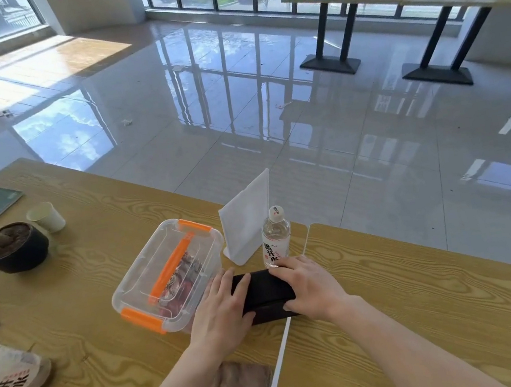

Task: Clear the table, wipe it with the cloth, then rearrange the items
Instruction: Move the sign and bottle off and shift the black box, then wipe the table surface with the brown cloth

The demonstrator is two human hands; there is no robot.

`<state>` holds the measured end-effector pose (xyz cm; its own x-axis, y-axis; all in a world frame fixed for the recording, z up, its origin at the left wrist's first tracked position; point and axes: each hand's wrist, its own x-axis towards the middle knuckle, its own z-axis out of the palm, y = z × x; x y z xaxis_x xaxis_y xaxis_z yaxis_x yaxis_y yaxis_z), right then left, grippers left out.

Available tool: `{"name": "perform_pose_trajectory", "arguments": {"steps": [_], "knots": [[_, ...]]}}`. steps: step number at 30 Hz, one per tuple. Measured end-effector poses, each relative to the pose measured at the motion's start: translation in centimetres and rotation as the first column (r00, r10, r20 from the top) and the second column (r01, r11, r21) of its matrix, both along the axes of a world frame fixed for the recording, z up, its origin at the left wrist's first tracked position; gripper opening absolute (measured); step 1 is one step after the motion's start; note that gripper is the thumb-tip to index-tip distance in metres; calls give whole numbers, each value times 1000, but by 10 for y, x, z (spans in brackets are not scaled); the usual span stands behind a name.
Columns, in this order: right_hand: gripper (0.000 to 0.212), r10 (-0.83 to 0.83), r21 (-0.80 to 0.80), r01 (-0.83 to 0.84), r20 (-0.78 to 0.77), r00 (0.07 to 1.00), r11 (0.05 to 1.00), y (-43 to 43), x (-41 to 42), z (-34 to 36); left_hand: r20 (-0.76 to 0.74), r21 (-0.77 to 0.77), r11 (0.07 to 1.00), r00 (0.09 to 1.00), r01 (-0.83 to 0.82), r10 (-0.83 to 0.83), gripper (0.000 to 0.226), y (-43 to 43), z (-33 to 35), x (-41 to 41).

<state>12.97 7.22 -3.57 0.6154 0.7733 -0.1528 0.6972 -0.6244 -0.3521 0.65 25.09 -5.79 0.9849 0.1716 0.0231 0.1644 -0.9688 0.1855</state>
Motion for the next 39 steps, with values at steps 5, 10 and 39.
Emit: {"name": "perform_pose_trajectory", "arguments": {"steps": [5,10,39], "knots": [[73,-15,41,13,28,999,999,-5,-6,8,18,8,1000,1000,14,-14,71,-3,6,-6],[59,-23,190,0,118,993,982,-11,-24,20,83,-57,998,997,8,-3,65,-5,18,-22],[21,-138,-192,120,-83,987,974,43,-152,-78,-346,-253,810,831,-529,435,40,-4,-73,-124]]}}
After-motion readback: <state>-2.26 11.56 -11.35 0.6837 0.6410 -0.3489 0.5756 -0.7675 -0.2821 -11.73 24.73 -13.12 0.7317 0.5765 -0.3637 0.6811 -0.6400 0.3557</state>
